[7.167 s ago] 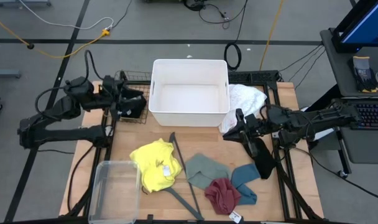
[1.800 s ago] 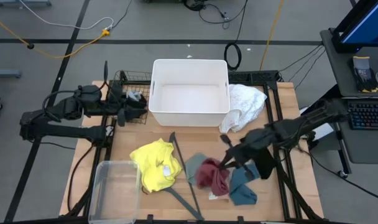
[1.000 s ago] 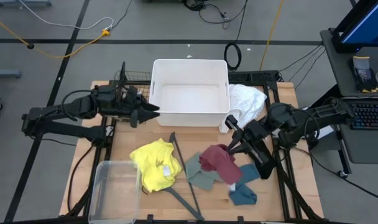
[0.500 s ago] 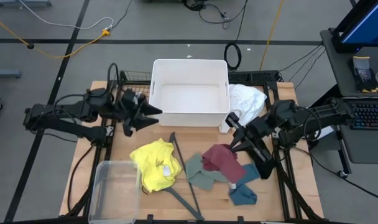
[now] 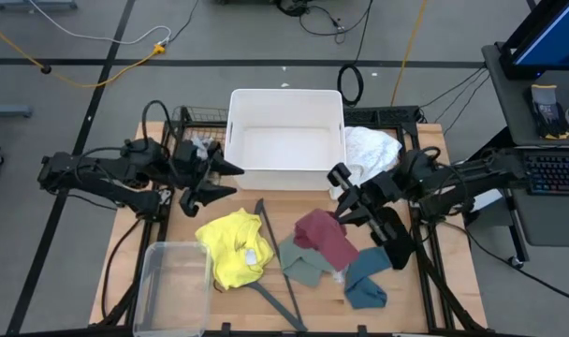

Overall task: Pick & Place Cloths
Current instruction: Put the red underwear into the wired basket

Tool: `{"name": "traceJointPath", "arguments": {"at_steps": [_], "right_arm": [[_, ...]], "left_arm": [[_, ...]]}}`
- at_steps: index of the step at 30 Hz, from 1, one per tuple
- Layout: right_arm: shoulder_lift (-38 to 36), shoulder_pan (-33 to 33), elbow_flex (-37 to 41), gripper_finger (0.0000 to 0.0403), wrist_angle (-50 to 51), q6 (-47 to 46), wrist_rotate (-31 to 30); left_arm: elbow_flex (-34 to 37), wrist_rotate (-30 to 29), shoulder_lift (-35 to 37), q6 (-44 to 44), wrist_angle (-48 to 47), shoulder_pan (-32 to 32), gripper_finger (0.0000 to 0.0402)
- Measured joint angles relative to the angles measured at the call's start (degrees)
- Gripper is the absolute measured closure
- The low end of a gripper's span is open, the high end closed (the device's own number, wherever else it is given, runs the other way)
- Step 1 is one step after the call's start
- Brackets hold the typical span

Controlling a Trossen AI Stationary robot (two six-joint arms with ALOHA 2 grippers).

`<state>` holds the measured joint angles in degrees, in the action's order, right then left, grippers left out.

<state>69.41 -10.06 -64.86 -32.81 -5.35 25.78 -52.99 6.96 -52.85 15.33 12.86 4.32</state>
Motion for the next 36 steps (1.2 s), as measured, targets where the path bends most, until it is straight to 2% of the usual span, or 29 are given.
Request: {"name": "traceJointPath", "arguments": {"at_steps": [6,16,20,25,28,36], "right_arm": [[5.0,0.4,-1.7,0.0403,-6.7,0.2,-0.1],[11.3,2.2,-7.7,0.0403,-6.8,3.2,-0.8],[13.4,3.2,-8.9,0.0403,-6.8,3.1,-3.5],[16.0,3.8,-10.2,0.0403,-6.9,3.0,-3.7],[17.2,3.7,-10.7,0.0403,-6.8,3.0,-5.9],[17.9,3.8,-10.7,0.0403,-7.7,2.4,-7.6]], "left_arm": [[0.0,0.0,-3.8,-4.2,6.0,1.7,0.0153],[0.0,1.0,-10.5,-3.7,14.9,6.5,0.0153],[0.0,0.6,-12.4,-3.7,18.0,8.3,0.0153],[0.0,0.5,-14.5,-3.6,20.1,9.4,0.0153],[0.0,0.4,-15.8,-3.6,20.7,9.3,0.0153],[0.0,-2.5,-17.6,-4.3,20.8,9.3,0.0153]]}}
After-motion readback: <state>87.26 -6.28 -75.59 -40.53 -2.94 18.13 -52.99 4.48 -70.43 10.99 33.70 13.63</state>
